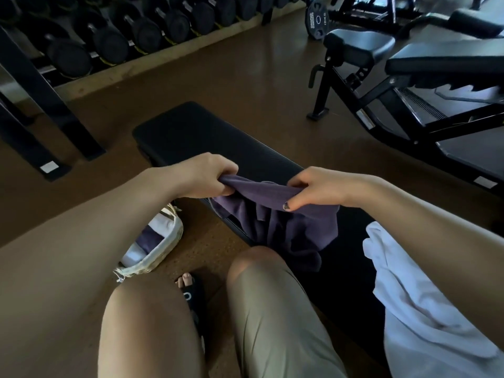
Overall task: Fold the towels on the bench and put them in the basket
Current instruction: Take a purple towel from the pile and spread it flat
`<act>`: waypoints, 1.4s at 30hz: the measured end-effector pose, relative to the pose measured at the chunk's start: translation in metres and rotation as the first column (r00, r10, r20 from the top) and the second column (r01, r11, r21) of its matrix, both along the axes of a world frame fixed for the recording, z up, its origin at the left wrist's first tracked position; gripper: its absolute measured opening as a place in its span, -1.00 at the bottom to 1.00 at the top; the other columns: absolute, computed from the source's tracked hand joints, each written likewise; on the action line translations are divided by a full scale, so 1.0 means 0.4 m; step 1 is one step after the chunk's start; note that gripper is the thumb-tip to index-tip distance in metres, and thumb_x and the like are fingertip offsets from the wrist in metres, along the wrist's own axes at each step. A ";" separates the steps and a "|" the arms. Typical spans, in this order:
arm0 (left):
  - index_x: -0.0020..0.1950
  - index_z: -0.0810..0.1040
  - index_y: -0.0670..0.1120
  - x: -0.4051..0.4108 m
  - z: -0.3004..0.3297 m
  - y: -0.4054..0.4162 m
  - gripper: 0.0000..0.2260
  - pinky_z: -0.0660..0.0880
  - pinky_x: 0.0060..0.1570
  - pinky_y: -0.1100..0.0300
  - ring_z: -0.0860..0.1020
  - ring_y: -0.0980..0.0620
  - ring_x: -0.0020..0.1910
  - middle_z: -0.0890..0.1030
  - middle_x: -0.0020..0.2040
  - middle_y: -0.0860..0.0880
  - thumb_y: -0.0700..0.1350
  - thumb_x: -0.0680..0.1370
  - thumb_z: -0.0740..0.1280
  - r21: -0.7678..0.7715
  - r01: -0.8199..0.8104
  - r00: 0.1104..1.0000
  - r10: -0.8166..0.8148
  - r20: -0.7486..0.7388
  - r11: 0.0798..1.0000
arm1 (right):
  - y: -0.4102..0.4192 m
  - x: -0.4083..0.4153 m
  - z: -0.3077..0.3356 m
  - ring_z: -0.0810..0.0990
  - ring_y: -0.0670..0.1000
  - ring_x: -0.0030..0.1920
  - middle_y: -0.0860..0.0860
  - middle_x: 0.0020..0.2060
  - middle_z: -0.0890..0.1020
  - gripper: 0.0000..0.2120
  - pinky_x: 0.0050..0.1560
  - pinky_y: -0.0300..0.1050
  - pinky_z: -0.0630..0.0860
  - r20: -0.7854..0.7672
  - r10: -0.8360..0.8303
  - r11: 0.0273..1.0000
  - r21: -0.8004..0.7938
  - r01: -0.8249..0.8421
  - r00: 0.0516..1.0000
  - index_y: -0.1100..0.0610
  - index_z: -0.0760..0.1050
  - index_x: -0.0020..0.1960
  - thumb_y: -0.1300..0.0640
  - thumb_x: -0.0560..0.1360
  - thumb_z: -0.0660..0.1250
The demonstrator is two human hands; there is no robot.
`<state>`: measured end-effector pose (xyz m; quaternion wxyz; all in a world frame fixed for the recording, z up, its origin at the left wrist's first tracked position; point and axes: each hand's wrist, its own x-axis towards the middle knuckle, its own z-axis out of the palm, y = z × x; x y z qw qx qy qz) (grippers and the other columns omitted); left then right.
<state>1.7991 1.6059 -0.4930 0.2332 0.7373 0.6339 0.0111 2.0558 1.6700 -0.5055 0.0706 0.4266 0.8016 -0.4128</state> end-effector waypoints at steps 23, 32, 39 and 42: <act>0.18 0.46 -0.23 -0.055 0.125 0.219 -0.74 0.41 0.13 -0.18 0.56 -0.31 0.03 0.60 0.01 -0.28 -0.16 0.55 0.34 0.791 -0.183 0.867 0.475 -0.149 0.583 | 0.077 -0.003 0.099 0.59 0.18 -0.15 0.01 -0.24 0.56 -0.84 -0.21 -0.04 0.45 -0.069 -0.260 0.660 0.715 0.230 0.963 0.02 0.42 -0.17 -0.03 0.50 0.33; 0.31 0.46 -0.01 -0.167 -0.254 0.062 -0.73 0.30 0.38 -0.09 0.39 -0.17 0.35 0.49 0.35 -0.13 -0.05 0.61 0.27 0.276 -0.239 0.724 0.360 -0.589 0.931 | -0.090 -0.109 -0.191 0.57 0.13 -0.03 -0.04 -0.24 0.48 -0.76 -0.19 -0.05 0.37 0.181 0.001 0.987 0.157 -0.030 0.984 0.05 0.34 -0.24 0.03 0.50 0.36; 0.19 0.42 -0.02 -0.196 -0.315 0.056 -0.83 0.48 0.25 -0.21 0.48 -0.23 0.20 0.44 0.24 -0.16 0.00 0.65 0.17 0.033 -0.772 0.634 0.766 0.107 0.634 | -0.057 -0.160 -0.172 0.67 0.10 -0.12 0.20 0.05 0.68 -0.73 -0.24 -0.09 0.65 0.215 0.073 0.943 -0.334 0.003 0.974 0.16 0.55 0.18 -0.01 0.60 0.38; 0.22 0.33 0.03 -0.197 -0.324 0.076 -0.72 0.55 0.19 -0.21 0.55 -0.24 0.13 0.44 0.25 -0.16 0.13 0.59 0.22 -0.118 -0.864 0.440 0.848 0.297 0.490 | 0.009 -0.191 -0.145 0.70 0.11 -0.24 0.21 -0.01 0.70 -0.74 -0.30 -0.10 0.63 0.195 0.046 0.943 -0.331 0.022 0.980 0.19 0.51 0.20 0.01 0.68 0.27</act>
